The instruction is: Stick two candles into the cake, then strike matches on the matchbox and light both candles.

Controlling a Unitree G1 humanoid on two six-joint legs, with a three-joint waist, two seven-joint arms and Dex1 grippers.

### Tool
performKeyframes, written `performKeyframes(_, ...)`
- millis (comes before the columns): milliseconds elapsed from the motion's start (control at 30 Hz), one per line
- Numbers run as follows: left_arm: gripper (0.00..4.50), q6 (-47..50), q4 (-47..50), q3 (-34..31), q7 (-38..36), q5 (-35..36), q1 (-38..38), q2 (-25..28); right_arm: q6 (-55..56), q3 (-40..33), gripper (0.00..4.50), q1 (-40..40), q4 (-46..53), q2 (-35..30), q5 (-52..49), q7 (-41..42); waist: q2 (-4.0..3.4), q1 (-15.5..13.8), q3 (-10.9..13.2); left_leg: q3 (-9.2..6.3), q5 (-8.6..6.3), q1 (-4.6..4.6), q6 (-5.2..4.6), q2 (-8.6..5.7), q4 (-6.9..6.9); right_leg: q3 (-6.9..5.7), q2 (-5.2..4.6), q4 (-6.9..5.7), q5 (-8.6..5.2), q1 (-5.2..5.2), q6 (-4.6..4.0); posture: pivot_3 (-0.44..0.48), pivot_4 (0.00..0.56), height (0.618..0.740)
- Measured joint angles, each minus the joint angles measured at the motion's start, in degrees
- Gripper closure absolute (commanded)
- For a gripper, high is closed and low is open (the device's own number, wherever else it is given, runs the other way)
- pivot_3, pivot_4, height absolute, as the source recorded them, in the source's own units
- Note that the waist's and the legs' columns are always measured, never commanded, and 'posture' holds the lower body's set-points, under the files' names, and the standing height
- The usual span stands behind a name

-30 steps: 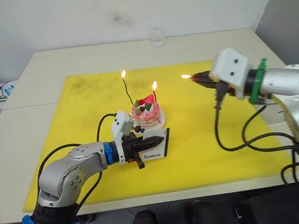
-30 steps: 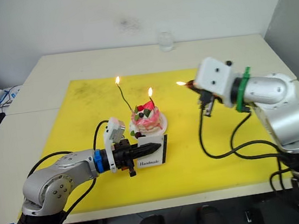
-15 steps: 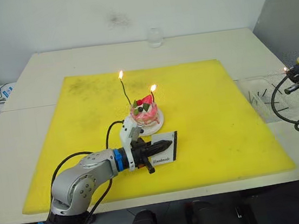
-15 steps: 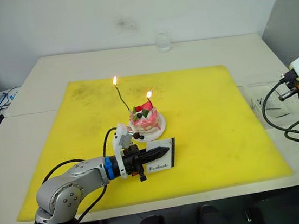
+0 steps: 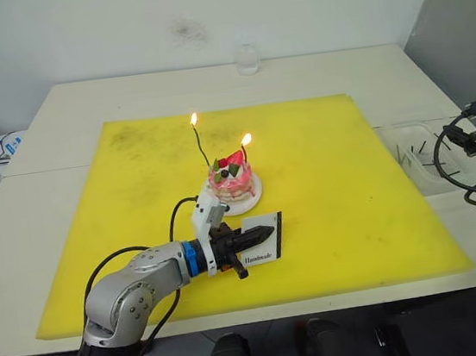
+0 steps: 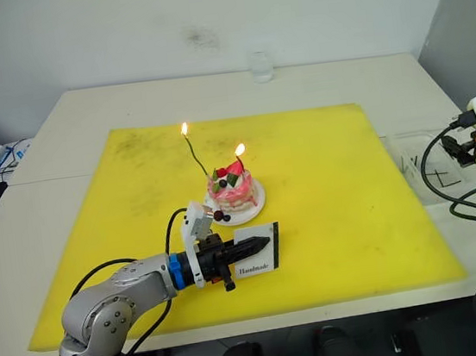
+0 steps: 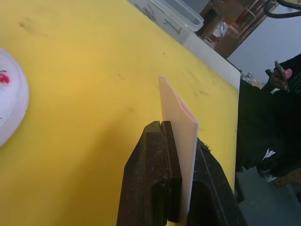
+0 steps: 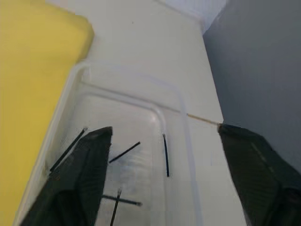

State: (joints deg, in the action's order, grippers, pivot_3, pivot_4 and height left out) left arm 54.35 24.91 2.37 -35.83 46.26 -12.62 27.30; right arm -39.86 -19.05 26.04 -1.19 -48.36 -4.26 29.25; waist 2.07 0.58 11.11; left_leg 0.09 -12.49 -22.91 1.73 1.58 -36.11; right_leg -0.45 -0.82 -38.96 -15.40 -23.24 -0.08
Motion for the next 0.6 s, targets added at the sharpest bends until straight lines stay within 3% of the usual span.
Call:
performKeyframes(200, 4.5, 1.22, -0.06, -1.05, 0.44, 1.23, -0.08, 0.1, 1.53, -0.15, 0.03, -0.42, 6.75, -0.75, -3.55, 3.11, -0.01, -0.03, 0.0, -0.02, 0.0, -0.01, 0.0, 0.02, 0.01, -0.01, 0.0, 0.01, 0.0, 0.0, 0.0, 0.0, 0.15, 0.74)
performKeyframes(400, 4.5, 12.91, -0.5, -6.66, 5.57, 9.74, -1.67, 1.97, 1.73, 0.31, 0.03, -5.37, 18.66, -4.53, -11.93, 14.78, 0.0, -0.16, 0.01, -0.11, 0.0, -0.01, 0.0, 0.03, 0.0, -0.09, 0.0, 0.01, 0.0, 0.01, 0.01, 0.0, 0.15, 0.74)
performKeyframes(600, 4.5, 21.4, -1.44, -8.68, 12.62, 13.19, -3.85, 1.71, -2.52, 2.87, 0.03, -9.8, 28.81, -10.21, -22.91, 27.31, 0.0, -0.2, 0.01, -0.11, 0.0, 0.01, 0.0, 0.04, -0.04, -0.05, -0.02, 0.01, 0.0, 0.03, 0.03, 0.0, 0.15, 0.74)
